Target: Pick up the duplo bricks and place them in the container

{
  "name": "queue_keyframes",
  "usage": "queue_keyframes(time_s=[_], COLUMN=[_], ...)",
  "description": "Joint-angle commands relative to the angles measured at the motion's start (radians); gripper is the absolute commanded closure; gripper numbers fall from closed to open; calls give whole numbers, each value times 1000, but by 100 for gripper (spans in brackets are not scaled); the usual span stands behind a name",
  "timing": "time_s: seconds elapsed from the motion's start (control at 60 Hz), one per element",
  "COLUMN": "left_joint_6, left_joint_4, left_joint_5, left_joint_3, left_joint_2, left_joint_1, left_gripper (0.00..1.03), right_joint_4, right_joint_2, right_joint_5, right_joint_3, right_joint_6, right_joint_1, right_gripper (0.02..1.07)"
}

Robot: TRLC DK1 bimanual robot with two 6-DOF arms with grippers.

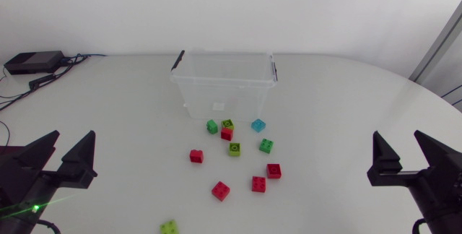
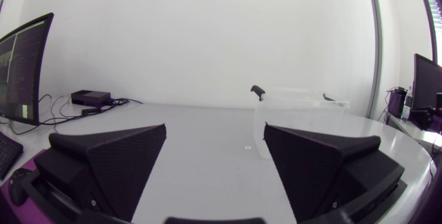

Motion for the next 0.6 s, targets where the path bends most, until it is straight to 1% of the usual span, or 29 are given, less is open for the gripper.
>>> queue_keyframes(time_s=[0.0, 0.133, 0.433, 0.533, 0.583], left_joint_6=[-10, -10, -10, -15, -15], left_joint_4=[-2, -1, 4, 10, 8], left_joint_5=[-6, -6, -6, -6, -6], left_joint_3=[-19, -19, -19, 2, 24], left_joint_2=[-10, -12, -12, -12, -7], left_joint_1=[-6, -28, -29, -25, -22], left_gripper=[4, 4, 4, 4, 6], right_joint_4=[-10, -10, -7, 33, 33], right_joint_2=[-5, -5, -7, -7, -5], right_joint_5=[-6, -7, -6, -6, -7], right_joint_3=[-19, -19, -19, -22, -18], right_joint_6=[14, 14, 6, 6, 6], right_joint_1=[2, 11, 40, 51, 57], right_gripper=[7, 7, 7, 7, 7])
